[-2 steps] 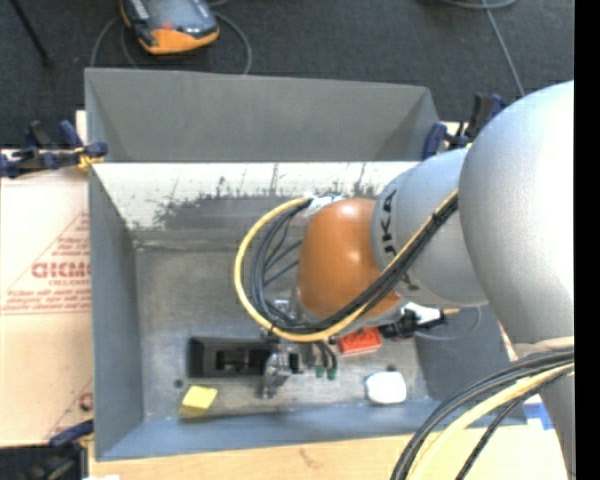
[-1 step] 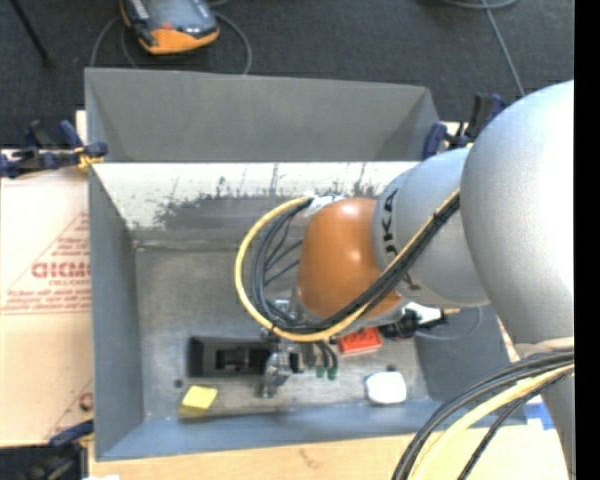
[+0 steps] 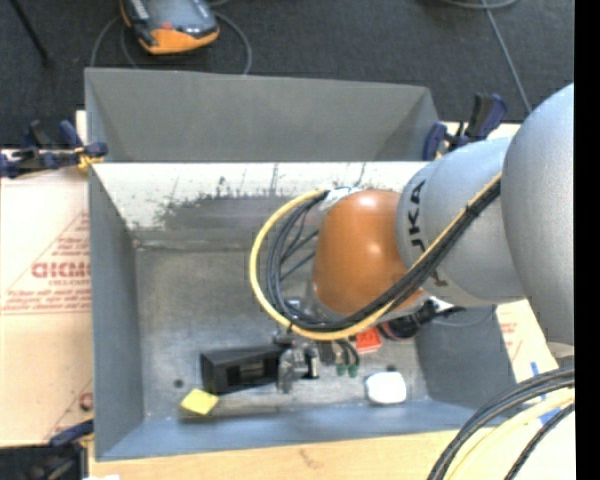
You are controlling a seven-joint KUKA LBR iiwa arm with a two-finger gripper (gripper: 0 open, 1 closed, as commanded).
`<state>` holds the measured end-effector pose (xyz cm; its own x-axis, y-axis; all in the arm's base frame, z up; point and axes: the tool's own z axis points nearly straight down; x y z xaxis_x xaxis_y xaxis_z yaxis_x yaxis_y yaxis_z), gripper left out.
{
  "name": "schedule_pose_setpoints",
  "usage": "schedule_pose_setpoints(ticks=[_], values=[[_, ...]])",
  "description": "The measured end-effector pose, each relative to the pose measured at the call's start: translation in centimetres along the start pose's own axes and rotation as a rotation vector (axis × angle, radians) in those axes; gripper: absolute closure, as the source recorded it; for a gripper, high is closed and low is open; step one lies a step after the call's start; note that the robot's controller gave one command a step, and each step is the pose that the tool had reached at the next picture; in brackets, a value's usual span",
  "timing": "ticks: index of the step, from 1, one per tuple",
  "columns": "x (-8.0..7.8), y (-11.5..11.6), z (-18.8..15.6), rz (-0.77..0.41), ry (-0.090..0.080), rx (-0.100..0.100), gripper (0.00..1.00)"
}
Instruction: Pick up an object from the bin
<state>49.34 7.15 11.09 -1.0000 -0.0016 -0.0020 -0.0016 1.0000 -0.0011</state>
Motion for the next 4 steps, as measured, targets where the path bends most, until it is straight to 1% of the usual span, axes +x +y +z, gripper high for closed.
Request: schedule_pose_setpoints(ticks=[1, 2, 3, 4], values=[[-1.8, 0.7, -2.3, -0.064, 0.011, 0.002, 1.00], [0.0, 1.4, -6.1, -0.043, 0.005, 0.000, 1.00], [0.7, 1.2, -7.9, -0.042, 0.009, 0.001, 1.00], [0.2, 2.0, -12.2, -0.058, 0.008, 0.002, 1.00]])
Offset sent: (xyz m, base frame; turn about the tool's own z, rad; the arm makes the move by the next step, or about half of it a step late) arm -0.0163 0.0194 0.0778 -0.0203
